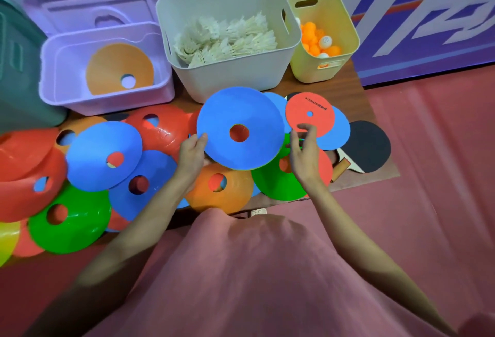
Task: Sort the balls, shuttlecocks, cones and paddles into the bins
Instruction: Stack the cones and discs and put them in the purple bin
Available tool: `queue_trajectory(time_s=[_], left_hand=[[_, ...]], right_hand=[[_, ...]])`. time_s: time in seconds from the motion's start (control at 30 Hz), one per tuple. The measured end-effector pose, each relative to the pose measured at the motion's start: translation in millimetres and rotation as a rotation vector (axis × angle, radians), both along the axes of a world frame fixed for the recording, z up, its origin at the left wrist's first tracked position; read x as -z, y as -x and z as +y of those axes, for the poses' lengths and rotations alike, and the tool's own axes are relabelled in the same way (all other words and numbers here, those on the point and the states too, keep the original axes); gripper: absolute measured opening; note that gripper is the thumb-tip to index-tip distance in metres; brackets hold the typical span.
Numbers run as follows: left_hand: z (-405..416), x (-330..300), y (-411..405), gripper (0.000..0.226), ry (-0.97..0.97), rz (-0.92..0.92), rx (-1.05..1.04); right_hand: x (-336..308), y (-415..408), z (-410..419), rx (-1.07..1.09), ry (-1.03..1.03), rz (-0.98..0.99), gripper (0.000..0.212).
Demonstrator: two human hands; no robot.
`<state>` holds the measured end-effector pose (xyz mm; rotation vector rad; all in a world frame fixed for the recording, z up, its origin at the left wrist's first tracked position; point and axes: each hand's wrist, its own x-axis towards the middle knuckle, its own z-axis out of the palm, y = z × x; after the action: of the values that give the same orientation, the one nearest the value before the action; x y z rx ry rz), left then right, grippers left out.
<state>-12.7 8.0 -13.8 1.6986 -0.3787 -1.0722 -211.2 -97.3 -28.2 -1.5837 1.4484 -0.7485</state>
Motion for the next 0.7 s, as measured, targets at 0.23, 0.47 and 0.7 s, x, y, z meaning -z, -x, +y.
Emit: queue_trajectory(time_s=[0.23, 0.47, 0.7], left_hand=[[27.3, 5.2, -17.2, 0.022, -0.005, 0.008, -0.113], [39.4, 6.2, -28.5, 0.023, -0.003, -0.014, -0.092], [45.4, 8.6, -42.1, 0.026, 0.026, -0.072, -0.094]], right_hand=[[27.0, 3.0, 34.4, -0.277, -0.156, 0.536, 0.043], [38.1, -5.5, 41.0, -0.402, -0.2, 0.555, 0.056], [-3.5, -4.0, 34.3, -0.107, 0.012, 0.591, 0.098]])
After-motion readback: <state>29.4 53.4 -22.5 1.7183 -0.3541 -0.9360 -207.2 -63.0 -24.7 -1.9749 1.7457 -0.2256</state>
